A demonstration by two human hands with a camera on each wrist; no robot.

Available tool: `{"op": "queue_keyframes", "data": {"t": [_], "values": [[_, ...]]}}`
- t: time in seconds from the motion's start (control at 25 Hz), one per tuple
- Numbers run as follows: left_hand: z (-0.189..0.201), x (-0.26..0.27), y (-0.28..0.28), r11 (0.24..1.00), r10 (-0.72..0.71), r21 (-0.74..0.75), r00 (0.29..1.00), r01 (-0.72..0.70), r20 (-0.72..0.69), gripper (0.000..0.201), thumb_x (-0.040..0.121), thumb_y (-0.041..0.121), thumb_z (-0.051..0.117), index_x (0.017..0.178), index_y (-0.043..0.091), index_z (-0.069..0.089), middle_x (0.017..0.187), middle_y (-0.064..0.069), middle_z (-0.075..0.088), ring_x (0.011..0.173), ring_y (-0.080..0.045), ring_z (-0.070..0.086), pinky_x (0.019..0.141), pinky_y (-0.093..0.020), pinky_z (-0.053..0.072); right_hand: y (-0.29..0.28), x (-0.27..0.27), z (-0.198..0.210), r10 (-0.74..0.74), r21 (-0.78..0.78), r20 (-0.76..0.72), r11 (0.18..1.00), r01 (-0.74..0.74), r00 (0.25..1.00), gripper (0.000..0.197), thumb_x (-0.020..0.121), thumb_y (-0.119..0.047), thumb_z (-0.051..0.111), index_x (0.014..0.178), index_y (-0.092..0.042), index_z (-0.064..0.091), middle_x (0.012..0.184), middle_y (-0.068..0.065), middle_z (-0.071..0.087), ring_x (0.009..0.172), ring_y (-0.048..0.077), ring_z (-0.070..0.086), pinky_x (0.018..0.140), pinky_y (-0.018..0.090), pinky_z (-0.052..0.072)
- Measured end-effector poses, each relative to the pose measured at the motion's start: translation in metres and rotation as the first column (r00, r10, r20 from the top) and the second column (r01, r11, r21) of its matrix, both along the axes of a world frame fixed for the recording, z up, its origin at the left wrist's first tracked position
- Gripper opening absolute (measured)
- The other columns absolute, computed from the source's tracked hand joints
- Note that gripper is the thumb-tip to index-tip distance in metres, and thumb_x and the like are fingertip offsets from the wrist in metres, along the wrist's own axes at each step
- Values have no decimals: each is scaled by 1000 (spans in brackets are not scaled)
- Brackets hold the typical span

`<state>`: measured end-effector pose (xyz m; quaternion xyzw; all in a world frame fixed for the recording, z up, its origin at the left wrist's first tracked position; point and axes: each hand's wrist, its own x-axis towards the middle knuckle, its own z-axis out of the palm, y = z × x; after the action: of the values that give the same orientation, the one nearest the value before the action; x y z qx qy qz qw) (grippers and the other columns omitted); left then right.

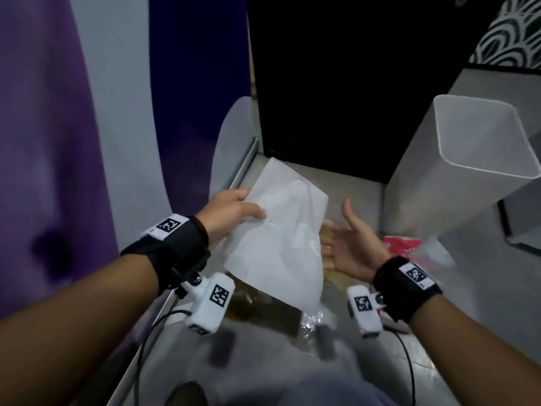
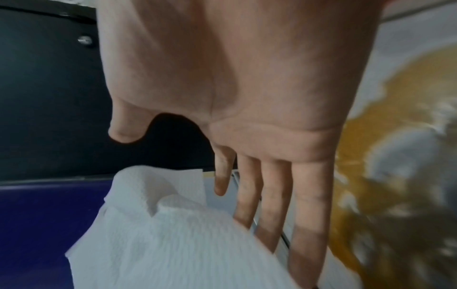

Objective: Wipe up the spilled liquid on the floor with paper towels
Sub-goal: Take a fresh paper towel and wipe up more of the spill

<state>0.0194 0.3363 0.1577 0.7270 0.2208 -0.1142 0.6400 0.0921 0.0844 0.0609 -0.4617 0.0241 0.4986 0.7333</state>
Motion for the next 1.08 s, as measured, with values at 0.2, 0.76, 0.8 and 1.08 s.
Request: {"op": "queue_keyframes", "data": {"t": [0.2, 0.76, 0.8, 1.08], "values": [[-40, -44, 36, 979, 191, -54, 979, -195, -76, 26, 87, 3, 64, 112, 6, 70, 108, -11, 74, 102, -32, 70, 95, -50, 53, 37, -44, -38, -130, 106, -65, 985, 136, 989, 57, 89, -8, 66, 143, -14, 50, 135, 24, 60, 115, 37, 63, 88, 42, 56], [-80, -81, 51, 994, 107, 8, 994, -107, -10, 59, 61, -13, 83, 112, 13, 67, 103, -6, 74, 94, -17, 71, 73, -21, 56, 36, -47, -39, -55, -318, 429, 925, 208, 902, 31, 78, 5, 77, 102, -14, 79, 81, 5, 60, 81, 22, 61, 80, 40, 56], [-81, -81, 51, 995, 64, 72, 998, -62, -25, 53, 60, -10, 85, 106, 13, 72, 102, -4, 75, 94, -17, 71, 75, -18, 55, 35, -47, -37, -17, -346, 464, 917, 199, 886, 27, 78, 2, 78, 99, -15, 80, 77, 7, 56, 78, 21, 58, 77, 39, 55], [-87, -79, 42, 764, -254, 558, 946, 323, -200, 26, 61, 30, 88, 81, 31, 70, 119, 19, 57, 108, -8, 55, 99, -30, 43, 27, -44, -39, 142, -428, 663, 877, 216, 735, 11, 82, -7, 77, 79, -18, 75, 96, -4, 65, 91, 14, 60, 82, 28, 44]]}}
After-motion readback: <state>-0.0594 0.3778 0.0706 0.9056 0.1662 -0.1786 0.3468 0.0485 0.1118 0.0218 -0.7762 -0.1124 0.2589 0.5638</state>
